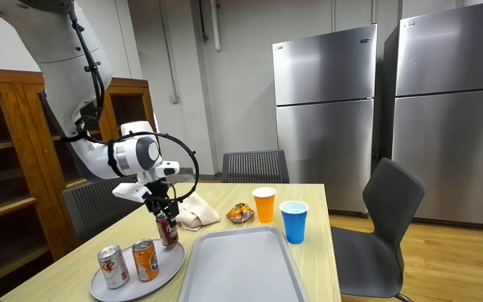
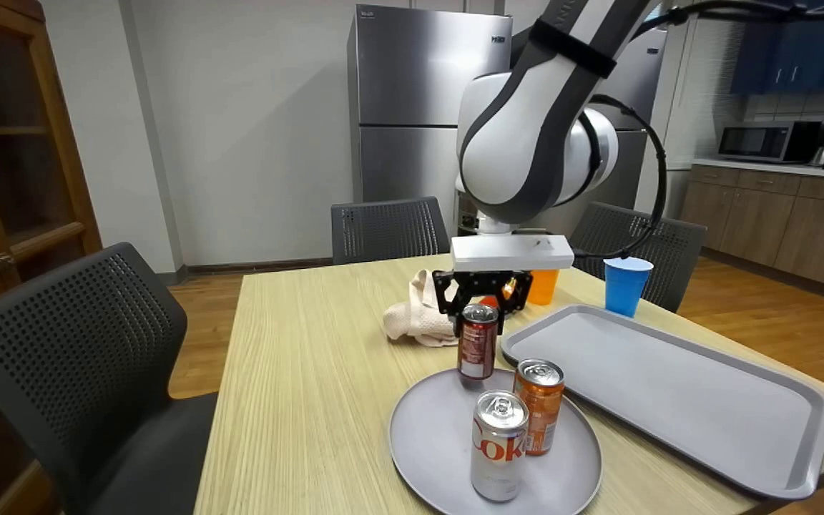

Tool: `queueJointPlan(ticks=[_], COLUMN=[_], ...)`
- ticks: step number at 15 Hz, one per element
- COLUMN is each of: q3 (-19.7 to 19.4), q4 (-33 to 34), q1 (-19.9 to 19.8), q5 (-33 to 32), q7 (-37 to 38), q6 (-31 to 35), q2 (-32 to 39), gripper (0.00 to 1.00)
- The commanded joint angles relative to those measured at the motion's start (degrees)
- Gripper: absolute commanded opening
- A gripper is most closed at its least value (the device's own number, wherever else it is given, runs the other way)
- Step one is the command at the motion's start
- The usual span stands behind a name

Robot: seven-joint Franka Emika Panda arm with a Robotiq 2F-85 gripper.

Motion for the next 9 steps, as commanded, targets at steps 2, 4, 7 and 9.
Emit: queueJointPlan(ticks=[2,4,7,9], q3=[-2.16,-2.95,-4.28,-4.83], q4=[-2.47,-2.97,-4.15,-4.76], q1=[-0.29,-0.87,-2.13,-3.22], q5=[-0.78,-0.76,-0.68,-0.32], q7=[-2.52,-3.64,-5.78,-7.46], q6=[1.88,1.96,2.21,2.44], q2=[-4.20,-4.92,-5.89,-6.35], gripper=[0.38,0.38,0.38,0.38])
